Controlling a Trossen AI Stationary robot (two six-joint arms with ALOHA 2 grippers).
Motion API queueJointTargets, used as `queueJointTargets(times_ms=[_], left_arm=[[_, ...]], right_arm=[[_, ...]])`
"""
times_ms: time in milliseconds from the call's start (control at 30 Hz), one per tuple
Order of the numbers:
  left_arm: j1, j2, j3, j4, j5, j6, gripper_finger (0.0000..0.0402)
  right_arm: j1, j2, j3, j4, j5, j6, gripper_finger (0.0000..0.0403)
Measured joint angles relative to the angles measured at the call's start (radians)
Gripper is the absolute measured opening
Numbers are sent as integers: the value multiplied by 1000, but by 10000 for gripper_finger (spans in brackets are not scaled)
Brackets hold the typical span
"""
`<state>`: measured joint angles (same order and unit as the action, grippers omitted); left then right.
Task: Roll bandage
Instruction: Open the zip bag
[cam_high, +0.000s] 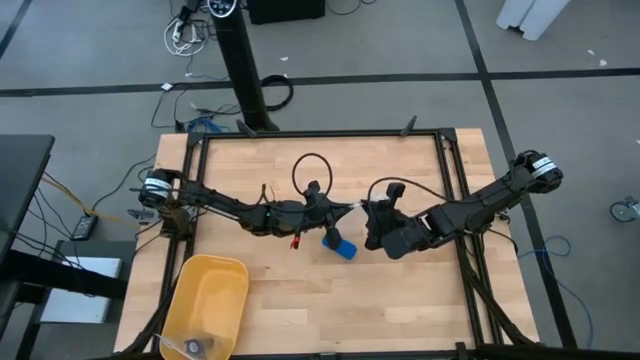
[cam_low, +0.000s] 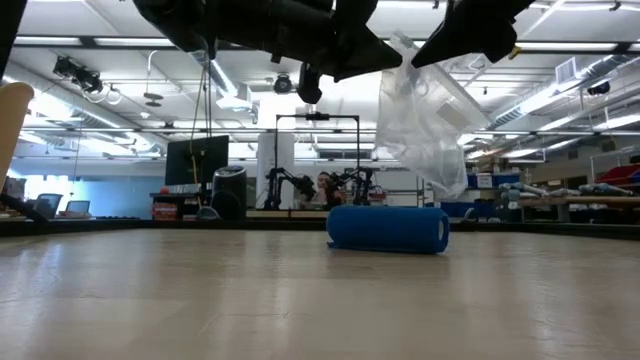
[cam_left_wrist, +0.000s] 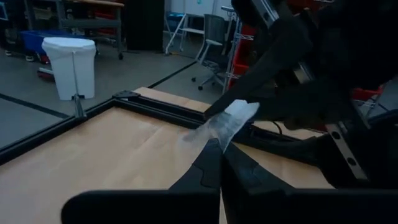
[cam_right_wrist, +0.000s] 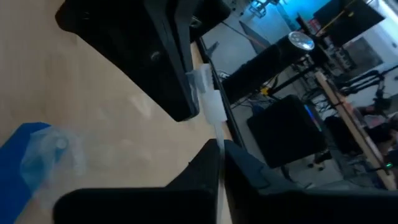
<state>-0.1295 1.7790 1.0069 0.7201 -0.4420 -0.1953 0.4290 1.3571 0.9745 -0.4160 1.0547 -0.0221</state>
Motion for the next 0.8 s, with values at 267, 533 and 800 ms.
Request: queueJointTargets(times_ms=[267, 533, 800], left_arm=[[-8, -14, 0, -56, 44, 186, 18], [-31, -110, -1, -162, 52, 324, 52], [-43, -119, -1, -237, 55, 348, 55]], right_arm=[[34, -8, 0, 6, -6, -34, 6], [21, -12, 1, 4, -80, -43, 4], [-24, -12, 4, 46, -188, -86, 4]])
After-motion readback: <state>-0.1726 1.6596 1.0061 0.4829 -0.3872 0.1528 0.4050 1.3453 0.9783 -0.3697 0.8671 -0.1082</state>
